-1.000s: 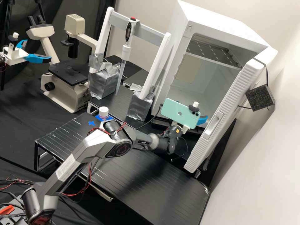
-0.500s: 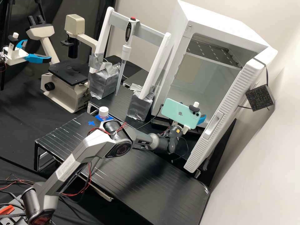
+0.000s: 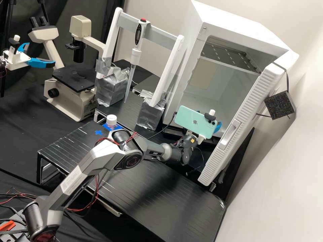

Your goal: Move the petri dish to the microscope

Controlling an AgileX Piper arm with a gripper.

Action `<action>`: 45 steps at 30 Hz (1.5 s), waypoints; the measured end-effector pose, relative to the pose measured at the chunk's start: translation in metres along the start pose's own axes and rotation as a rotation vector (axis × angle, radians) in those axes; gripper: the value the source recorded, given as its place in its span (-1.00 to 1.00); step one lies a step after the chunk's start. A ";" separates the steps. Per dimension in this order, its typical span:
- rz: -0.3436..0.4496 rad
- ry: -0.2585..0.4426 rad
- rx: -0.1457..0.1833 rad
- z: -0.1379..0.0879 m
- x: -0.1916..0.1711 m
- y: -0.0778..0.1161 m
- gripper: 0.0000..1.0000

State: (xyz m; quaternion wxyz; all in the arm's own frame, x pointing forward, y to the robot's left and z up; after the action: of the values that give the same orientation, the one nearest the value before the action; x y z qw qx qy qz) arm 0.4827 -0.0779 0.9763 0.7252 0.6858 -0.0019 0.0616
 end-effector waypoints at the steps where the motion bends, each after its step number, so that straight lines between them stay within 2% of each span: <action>1: 0.000 0.000 0.000 0.000 0.000 0.000 -1.00; 13: 0.000 0.000 0.000 0.000 0.000 0.000 -1.00; 21: -0.012 0.012 0.014 -0.007 -0.012 -0.002 -1.00; 24: -0.025 0.030 0.010 -0.013 -0.023 -0.002 -1.00; 30: -0.063 0.161 -0.004 -0.042 -0.052 -0.006 -1.00; 31: -0.066 0.164 -0.004 -0.045 -0.055 -0.006 -1.00; 39: -0.074 0.120 0.036 -0.042 -0.071 -0.012 -1.00; 45: -0.094 0.105 0.042 -0.034 -0.072 -0.019 -1.00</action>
State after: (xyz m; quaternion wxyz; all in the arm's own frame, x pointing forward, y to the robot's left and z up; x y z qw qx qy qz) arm 0.4105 -0.0510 0.9495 0.7119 0.6960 0.0693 0.0634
